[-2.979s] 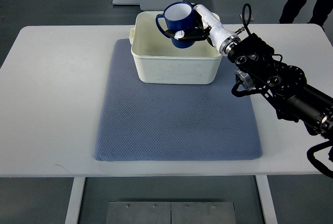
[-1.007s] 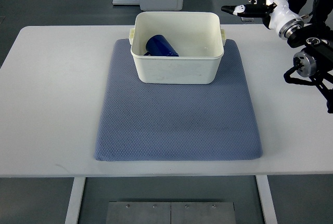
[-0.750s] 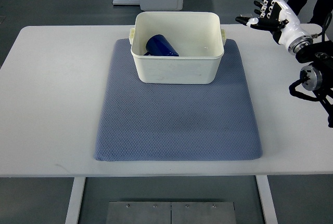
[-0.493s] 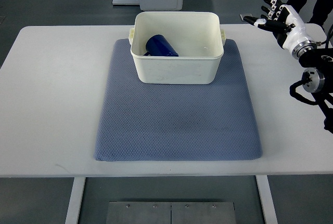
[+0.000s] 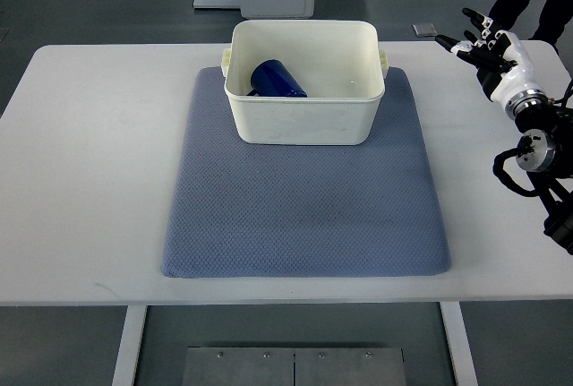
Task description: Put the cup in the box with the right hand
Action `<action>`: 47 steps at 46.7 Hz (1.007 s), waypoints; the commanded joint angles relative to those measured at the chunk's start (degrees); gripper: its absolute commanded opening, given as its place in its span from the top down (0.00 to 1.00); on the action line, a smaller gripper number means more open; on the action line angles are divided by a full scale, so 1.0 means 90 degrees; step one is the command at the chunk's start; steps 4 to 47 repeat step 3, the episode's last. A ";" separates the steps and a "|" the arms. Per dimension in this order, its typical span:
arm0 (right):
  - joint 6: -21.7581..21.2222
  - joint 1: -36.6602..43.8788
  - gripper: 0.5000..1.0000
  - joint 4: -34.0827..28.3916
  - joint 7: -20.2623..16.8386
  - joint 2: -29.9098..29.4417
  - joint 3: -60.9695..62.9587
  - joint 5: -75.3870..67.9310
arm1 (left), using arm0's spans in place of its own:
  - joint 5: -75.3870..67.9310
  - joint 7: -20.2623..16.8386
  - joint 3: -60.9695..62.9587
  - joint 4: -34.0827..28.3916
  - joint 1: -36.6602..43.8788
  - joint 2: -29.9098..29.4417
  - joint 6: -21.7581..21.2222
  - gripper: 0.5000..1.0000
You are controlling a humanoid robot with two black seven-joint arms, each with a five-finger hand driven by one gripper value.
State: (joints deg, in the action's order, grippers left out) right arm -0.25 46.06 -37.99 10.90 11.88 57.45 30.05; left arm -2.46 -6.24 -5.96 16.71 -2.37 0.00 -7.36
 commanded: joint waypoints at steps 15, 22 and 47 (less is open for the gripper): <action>-0.0021 -0.0010 0.00 -0.0037 0.0000 -0.0041 0.0043 0.0001 | 0.0000 0.0000 -0.0002 -0.0001 0.0000 0.0000 -0.0002 0.00; -0.0021 -0.0010 0.00 -0.0037 0.0000 -0.0041 0.0043 0.0001 | 0.0000 0.0000 -0.0002 -0.0001 0.0000 0.0000 -0.0002 0.00; -0.0021 -0.0010 0.00 -0.0037 0.0000 -0.0041 0.0043 0.0001 | 0.0000 0.0000 -0.0002 -0.0001 0.0000 0.0000 -0.0002 0.00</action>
